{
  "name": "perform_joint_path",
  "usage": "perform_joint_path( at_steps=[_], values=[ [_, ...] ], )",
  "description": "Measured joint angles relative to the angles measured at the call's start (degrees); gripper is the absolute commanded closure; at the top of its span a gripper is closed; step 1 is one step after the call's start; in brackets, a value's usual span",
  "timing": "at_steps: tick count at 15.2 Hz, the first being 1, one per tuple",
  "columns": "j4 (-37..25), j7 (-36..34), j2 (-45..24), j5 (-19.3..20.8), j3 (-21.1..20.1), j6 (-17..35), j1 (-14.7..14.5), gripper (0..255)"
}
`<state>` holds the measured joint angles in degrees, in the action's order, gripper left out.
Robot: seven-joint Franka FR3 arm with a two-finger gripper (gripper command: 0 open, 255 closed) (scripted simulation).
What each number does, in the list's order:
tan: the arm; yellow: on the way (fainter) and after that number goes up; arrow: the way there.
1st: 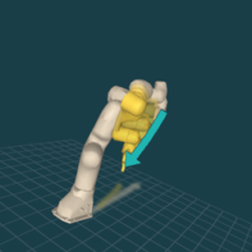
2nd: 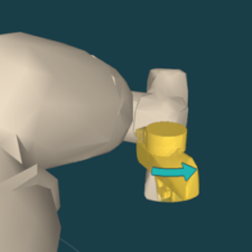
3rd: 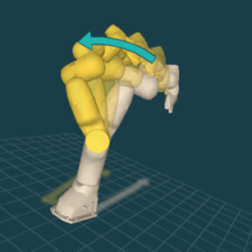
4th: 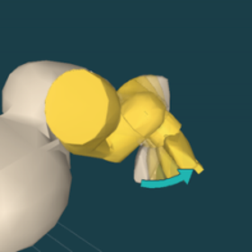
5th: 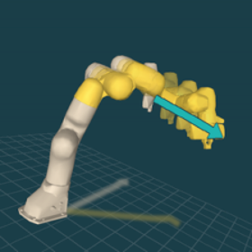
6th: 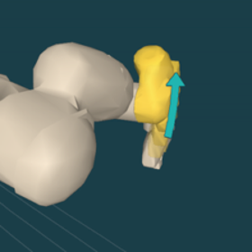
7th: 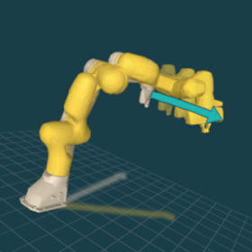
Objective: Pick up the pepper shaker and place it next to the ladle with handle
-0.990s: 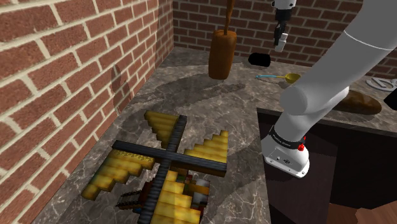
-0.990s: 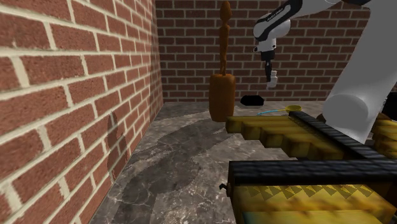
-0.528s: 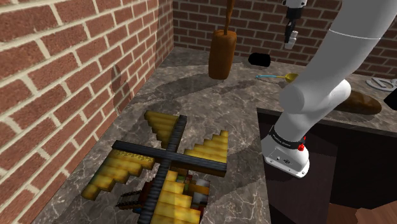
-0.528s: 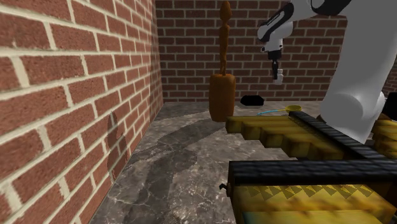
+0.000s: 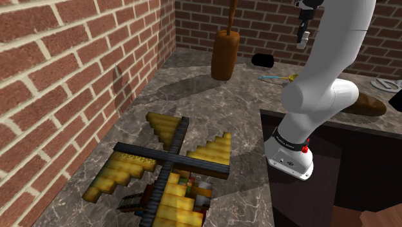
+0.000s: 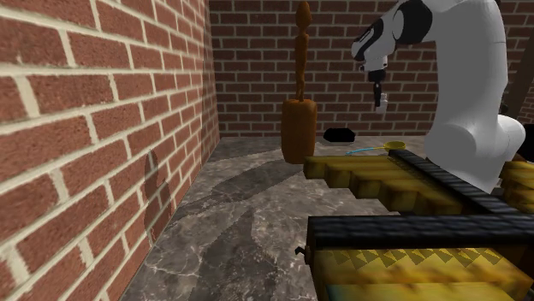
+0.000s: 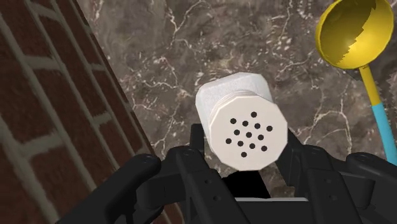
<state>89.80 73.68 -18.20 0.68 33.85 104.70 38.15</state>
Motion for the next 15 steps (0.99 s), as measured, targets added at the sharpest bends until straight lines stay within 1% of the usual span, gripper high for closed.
perform_joint_path(
  at_steps=[15],
  values=[
    [7.2, 0.0, -3.2, -1.6, -0.7, 9.9, 0.6, 255]
  ],
)
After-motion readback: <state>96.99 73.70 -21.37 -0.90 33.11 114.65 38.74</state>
